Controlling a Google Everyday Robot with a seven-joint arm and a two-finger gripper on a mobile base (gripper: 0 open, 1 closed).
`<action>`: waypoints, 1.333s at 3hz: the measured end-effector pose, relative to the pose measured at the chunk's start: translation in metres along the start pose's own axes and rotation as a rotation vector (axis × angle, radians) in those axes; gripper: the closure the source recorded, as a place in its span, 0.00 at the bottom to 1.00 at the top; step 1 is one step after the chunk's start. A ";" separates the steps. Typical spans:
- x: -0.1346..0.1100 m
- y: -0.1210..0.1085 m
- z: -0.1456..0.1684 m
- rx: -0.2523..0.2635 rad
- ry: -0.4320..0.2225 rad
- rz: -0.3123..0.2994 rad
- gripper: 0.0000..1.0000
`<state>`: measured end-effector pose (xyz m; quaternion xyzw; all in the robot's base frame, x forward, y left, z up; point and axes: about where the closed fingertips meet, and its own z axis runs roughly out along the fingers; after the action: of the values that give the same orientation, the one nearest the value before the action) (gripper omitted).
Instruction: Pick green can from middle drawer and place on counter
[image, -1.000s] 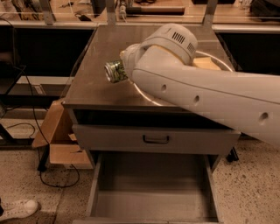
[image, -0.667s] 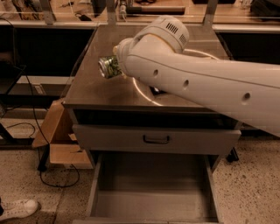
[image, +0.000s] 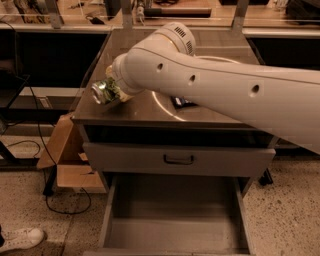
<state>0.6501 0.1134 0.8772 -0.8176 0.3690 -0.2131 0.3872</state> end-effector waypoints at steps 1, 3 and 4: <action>-0.013 0.007 0.005 -0.027 -0.035 -0.029 1.00; -0.010 0.015 0.020 -0.039 -0.020 -0.011 1.00; -0.010 0.014 0.020 -0.038 -0.019 -0.009 0.82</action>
Offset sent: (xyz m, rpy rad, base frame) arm -0.0038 0.0110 -0.0293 -0.0554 0.0403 0.0473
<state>0.6504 0.1242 0.8529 -0.8287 0.3654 -0.2000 0.3739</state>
